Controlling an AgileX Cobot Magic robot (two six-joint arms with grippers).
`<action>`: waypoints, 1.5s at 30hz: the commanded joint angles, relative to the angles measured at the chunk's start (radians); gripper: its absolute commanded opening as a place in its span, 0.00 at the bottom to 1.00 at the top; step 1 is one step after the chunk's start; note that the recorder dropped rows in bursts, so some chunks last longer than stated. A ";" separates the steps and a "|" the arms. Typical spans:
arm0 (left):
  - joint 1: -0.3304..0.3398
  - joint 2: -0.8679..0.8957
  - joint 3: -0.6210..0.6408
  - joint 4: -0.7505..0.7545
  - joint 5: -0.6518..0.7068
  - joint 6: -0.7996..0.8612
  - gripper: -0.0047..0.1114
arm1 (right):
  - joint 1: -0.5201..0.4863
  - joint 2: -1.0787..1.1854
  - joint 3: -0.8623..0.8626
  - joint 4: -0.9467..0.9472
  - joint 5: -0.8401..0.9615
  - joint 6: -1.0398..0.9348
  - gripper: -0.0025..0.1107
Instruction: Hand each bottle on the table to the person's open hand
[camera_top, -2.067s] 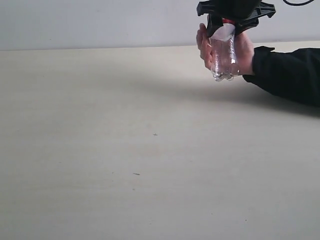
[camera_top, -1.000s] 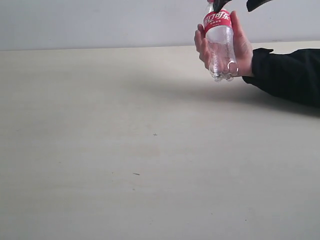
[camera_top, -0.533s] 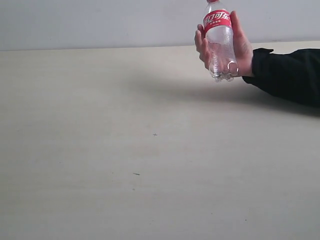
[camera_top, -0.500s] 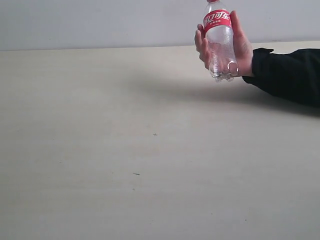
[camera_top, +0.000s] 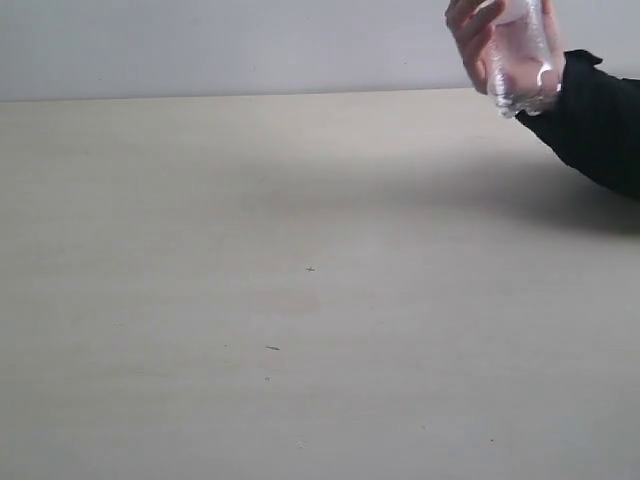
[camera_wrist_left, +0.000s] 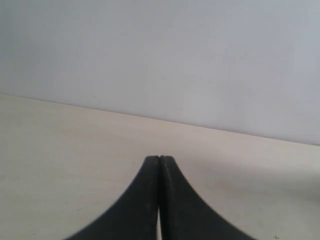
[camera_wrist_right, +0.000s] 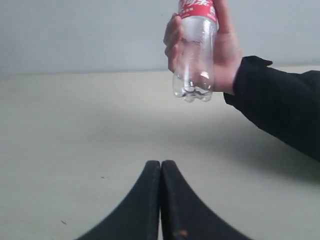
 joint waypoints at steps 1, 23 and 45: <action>-0.004 -0.006 0.000 0.003 -0.005 0.001 0.04 | -0.004 -0.231 0.070 0.068 -0.018 -0.049 0.02; -0.004 -0.006 0.000 0.003 -0.005 0.001 0.04 | -0.004 -0.358 0.086 0.185 0.081 -0.078 0.02; -0.004 -0.006 0.000 0.003 -0.005 0.001 0.04 | -0.004 -0.358 0.615 0.129 -0.726 -0.174 0.02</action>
